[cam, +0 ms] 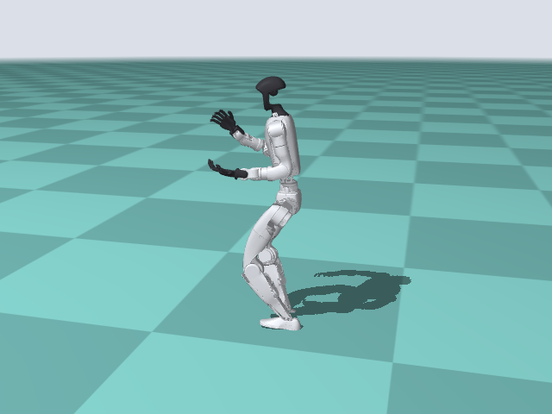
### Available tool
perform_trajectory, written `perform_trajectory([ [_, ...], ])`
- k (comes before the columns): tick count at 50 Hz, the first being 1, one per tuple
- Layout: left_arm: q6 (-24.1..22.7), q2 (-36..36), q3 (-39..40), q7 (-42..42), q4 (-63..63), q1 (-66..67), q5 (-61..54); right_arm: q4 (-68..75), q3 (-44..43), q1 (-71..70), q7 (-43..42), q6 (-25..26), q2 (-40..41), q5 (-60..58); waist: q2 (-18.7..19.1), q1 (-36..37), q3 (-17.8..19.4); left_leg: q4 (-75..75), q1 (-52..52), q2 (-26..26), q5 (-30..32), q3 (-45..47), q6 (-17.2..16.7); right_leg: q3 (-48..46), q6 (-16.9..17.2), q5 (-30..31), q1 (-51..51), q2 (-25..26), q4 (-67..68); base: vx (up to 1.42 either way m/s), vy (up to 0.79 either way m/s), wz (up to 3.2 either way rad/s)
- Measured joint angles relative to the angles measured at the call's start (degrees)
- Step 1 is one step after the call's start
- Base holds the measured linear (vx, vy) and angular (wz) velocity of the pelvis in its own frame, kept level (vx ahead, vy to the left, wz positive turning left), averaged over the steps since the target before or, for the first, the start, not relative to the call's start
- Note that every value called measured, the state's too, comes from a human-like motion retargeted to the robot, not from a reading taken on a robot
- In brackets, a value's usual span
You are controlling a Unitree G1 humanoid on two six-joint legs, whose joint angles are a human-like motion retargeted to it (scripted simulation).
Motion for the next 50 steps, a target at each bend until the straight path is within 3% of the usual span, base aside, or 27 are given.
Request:
perform_trajectory([
  [5,1.45,-1.63,-1.82,-2.67,-6.54,10.26,-1.53,-3.37,-0.61,-13.70,-5.69,0.26,-4.79,-5.55,1.19,5.56,0.56,6.05,-2.53,-1.66,-4.15,-1.26,0.34,0.18,0.56,1.16,-3.14,0.84,2.16,-0.19,-0.08,-0.41],
  [10,0.54,-0.71,-3.38,-3.44,-13.27,14.60,-5.83,-5.89,-0.38,-12.51,-6.49,-0.32,-8.48,-6.85,3.17,3.98,1.12,17.47,2.93,0.90,-3.76,-0.87,-1.22,1.44,-0.06,2.39,-6.11,2.16,5.55,-0.21,0.06,-0.18],
  [14,-0.38,0.79,-4.43,-1.45,-12.52,15.57,-6.45,-7.66,0.61,-5.60,-4.60,-1.03,-7.72,-5.69,5.25,0.53,1.76,13.28,12.91,0.65,-3.69,-3.45,-4.39,3.18,0.52,4.71,-6.69,4.82,5.31,-0.23,0.16,-0.51],
  [17,-1.17,1.86,-4.68,1.69,-9.08,15.29,-3.83,-6.84,1.71,0.55,-3.77,-1.29,-6.19,-5.00,5.44,-2.93,2.88,2.80,19.80,-1.87,-6.32,-4.55,-4.26,5.08,2.14,7.03,-6.82,5.13,3.95,-0.27,0.19,-0.52],
  [22,-1.70,5.86,-4.33,7.64,-0.05,13.99,8.11,-1.98,4.14,10.78,-1.12,-0.98,-4.74,-6.48,0.83,-9.57,4.63,-15.50,24.20,-8.99,-7.51,-1.00,0.34,8.01,5.81,11.20,-8.54,-0.95,0.64,-0.32,0.19,-0.44],
  [25,-0.77,9.43,-4.21,10.24,5.58,13.73,16.04,2.57,6.29,15.78,1.15,-0.57,-5.22,-7.35,0.89,-12.39,4.97,-20.33,22.98,-8.35,-6.33,3.80,1.47,1.30,2.30,10.41,-8.21,-5.76,-3.84,-0.33,0.14,-0.96],
  [31,0.42,16.21,-4.27,15.03,10.39,14.21,27.99,14.89,11.74,26.63,6.22,0.51,-7.09,-9.32,2.48,-18.50,5.15,-21.19,19.48,-4.99,-4.43,10.68,-0.58,-5.46,-0.87,3.22,-6.90,-7.48,0.80,-0.29,0.03,-0.82],
  [37,-1.93,18.02,-0.42,21.88,4.80,9.12,37.90,28.21,13.71,38.60,13.33,1.88,-5.47,-10.63,0.90,-21.70,2.09,-27.57,20.48,-5.82,-0.81,16.22,-2.87,-10.77,-5.80,-5.70,1.63,-15.91,15.03,-0.21,-0.06,-0.64],
  [40,-3.13,17.38,1.99,25.05,1.16,5.48,42.80,33.35,13.03,42.55,16.17,2.46,-3.16,-11.12,-2.42,-21.51,0.20,-33.47,23.29,-8.69,2.64,20.42,-3.00,-13.19,-5.56,-7.46,7.14,-23.14,18.91,-0.20,-0.11,-0.99],
  [43,-3.90,17.19,4.13,27.35,-1.03,2.54,48.52,36.42,11.98,42.15,18.26,2.65,-1.07,-11.66,-5.36,-20.01,-0.86,-38.92,26.64,-10.28,5.20,25.53,-3.24,-16.63,-3.36,-7.46,12.49,-27.09,16.59,-0.16,-0.15,-1.54],
  [48,-3.61,18.26,6.75,27.11,-0.87,3.12,56.29,34.20,12.71,32.02,19.05,2.40,-0.65,-10.06,-7.86,-18.09,0.43,-34.79,29.14,-5.43,4.26,35.02,-4.62,-18.30,0.36,-8.48,18.67,-22.98,4.96,-0.09,-0.18,-1.99],
  [50,-2.68,18.80,8.50,25.25,0.93,4.26,57.24,30.20,15.18,23.31,19.47,2.92,-1.47,-7.31,-4.40,-17.90,3.59,-22.71,27.14,5.22,0.16,36.61,-5.59,-17.71,-0.37,-6.46,22.34,-12.63,-4.41,-0.02,-0.18,-2.25],
])
